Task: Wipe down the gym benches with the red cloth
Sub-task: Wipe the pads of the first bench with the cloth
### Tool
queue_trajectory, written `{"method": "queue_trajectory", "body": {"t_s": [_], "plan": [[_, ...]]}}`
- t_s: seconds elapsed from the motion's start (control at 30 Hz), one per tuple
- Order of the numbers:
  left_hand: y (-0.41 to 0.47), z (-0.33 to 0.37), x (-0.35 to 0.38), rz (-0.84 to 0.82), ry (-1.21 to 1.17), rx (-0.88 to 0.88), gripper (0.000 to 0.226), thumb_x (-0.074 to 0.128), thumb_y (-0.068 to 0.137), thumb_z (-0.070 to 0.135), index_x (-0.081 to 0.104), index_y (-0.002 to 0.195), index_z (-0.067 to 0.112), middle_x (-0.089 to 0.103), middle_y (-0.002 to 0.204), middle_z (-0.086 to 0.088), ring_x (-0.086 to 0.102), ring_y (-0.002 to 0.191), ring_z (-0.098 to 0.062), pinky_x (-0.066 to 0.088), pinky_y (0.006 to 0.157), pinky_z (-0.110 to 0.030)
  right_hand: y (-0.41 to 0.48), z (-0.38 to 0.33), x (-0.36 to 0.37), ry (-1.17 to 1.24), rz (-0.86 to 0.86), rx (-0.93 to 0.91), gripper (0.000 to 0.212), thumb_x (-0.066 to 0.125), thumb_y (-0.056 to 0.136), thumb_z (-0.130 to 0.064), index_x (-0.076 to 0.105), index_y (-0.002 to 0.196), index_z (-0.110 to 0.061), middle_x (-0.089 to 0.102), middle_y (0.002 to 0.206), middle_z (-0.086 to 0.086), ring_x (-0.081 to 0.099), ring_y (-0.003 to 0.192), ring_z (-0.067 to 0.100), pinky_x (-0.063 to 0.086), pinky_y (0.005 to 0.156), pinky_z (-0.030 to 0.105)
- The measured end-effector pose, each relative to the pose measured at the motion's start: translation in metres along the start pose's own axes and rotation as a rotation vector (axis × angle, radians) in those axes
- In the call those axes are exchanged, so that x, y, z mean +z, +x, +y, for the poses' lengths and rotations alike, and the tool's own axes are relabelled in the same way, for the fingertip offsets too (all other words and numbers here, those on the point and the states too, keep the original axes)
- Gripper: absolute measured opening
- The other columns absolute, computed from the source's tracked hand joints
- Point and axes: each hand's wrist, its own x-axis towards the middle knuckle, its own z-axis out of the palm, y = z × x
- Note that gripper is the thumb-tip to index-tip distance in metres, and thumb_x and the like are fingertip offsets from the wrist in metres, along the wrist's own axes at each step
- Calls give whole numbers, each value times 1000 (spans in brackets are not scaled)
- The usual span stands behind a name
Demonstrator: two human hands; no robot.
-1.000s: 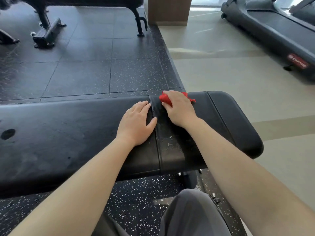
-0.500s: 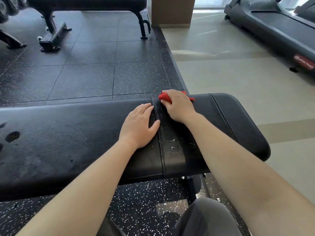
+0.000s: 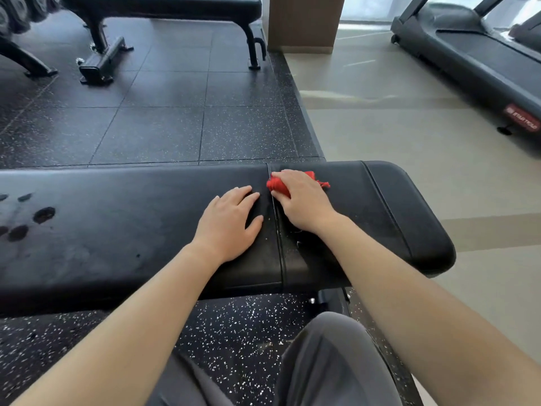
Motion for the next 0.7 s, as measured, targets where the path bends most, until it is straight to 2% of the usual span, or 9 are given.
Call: {"method": "queue_trajectory", "body": {"t_s": [0.1,0.23,0.4,0.6,0.7], "plan": [[-4,3,5,9,-27,-39,53,38,97,39,30,146,22,23,155,5,14,144,-14,9,117,-37,33,-1,6,-2,-10,21,37,53,91,-31,53,126,-17,55,129,4,45,124,24,33,105,43],[-5,2,7,20,-36,-37,52,36,97,38,29,146,23,21,156,6,12,145,-14,6,117,-36,59,-3,8,11,-7,52,22,52,90,-30,60,110,-23,61,118,3,52,114,26,39,97,43],[-6,0,8,13,-28,-38,52,35,98,38,27,147,23,19,156,7,11,145,-13,5,117,-35,22,-7,5,24,-7,-4,42,54,92,-27,50,132,-16,52,135,5,42,129,22,28,110,36],[-6,0,7,13,-51,-38,52,36,97,38,28,147,24,20,156,8,11,145,-12,5,117,-35,-66,-8,-4,42,36,-71,45,55,90,-29,50,133,-16,51,137,2,40,131,19,26,113,36],[-7,0,6,16,-60,-41,51,37,97,37,29,146,24,21,156,7,11,145,-12,5,117,-35,-69,-8,-6,53,40,-50,43,58,90,-26,52,131,-14,53,135,3,42,129,20,23,112,29]]}}
